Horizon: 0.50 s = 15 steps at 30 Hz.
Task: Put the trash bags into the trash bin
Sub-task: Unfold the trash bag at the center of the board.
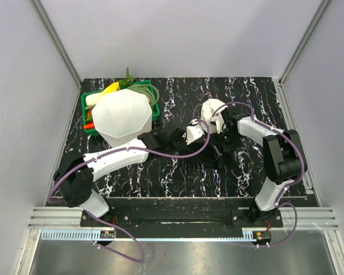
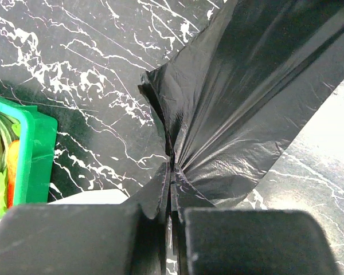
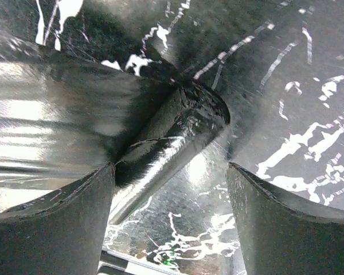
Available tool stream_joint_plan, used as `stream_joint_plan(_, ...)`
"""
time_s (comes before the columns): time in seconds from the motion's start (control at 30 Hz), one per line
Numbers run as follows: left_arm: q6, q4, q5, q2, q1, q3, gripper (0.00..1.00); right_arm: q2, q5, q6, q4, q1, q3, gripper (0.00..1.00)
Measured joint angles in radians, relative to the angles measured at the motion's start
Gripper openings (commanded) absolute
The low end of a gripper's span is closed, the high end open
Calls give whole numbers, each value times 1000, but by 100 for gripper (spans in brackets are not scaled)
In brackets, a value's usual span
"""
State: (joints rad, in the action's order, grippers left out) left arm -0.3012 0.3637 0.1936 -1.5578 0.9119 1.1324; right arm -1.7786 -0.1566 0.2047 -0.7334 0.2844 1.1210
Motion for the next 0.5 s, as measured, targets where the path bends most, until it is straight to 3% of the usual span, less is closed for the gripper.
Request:
stream_joint_plan(0.33,-43,3,48,125,-7,-80,0,130,90,71,-44,-187,-8,83)
stream_joint_plan(0.5,-61,5,75,173,-12,-99,0,167,54,78,-89,-193,8,83)
